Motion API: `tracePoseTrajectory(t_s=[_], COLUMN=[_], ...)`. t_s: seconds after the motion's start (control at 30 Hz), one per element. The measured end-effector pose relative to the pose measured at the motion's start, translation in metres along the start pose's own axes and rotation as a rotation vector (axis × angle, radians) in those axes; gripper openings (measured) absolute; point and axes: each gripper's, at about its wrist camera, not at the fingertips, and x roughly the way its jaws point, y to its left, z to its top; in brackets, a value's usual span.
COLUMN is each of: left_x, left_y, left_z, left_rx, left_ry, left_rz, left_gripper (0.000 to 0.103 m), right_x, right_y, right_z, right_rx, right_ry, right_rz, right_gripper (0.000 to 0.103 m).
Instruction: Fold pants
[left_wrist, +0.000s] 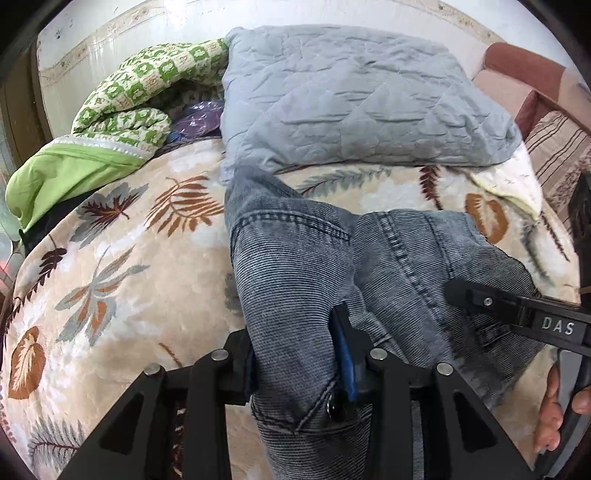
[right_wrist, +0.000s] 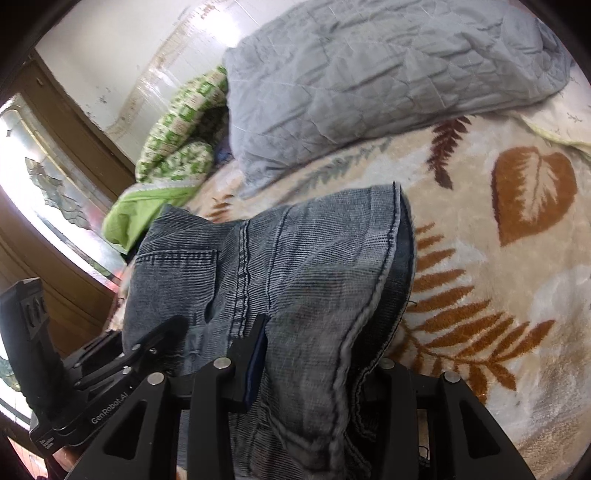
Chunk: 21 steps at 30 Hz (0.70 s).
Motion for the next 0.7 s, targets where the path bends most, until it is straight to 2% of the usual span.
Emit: tracePoseTrajectory(t_s=[0.13,0.17,0.3,0.43,0.5,0.57,0.7], left_x=[0.002,0.001,-0.006,-0.018,-0.027,-0.034,-0.043], left_y=[0.001,0.000,-0.002,0.004,0.007,0.009,0.012], left_z=[-0.001,-0.001,-0.003,-0.001,-0.002,-0.003,-0.008], left_rx=[0.016,0.031,0.078,0.073,0.075,0.073,0.066], left_ry=[-0.004,-0.008,-0.039,-0.057,-0.079,-0.091,-0.089], left_rz=[0.024,0.042,0.104,0.125,0.151,0.161,0.165], left_gripper=[0.048,0.052,0.055,0.058,0.063,0.065,0.065], right_x=[0.004,0.004,0.000,-0.011,-0.022,-0.037,-0.059], right_y=[-0.004,-0.005,-0.004,0.004,0.008,0.009,0.011], right_z=[0.000,0.000,0.003,0.003,0.002,0.001,-0.005], right_rx=[-0.009,-0.009,-0.029,-0.077,-0.101,-0.109,-0.095], right_ry=[0.000,0.002,0.006,-0.026,-0.067,-0.123,-0.202], right_rz=[-0.060,-0.073,-0.102,-0.145,-0.187,-0.203,-0.167], right_gripper=[0.065,0.067,0.068,0.070,0.070,0.070,0.070])
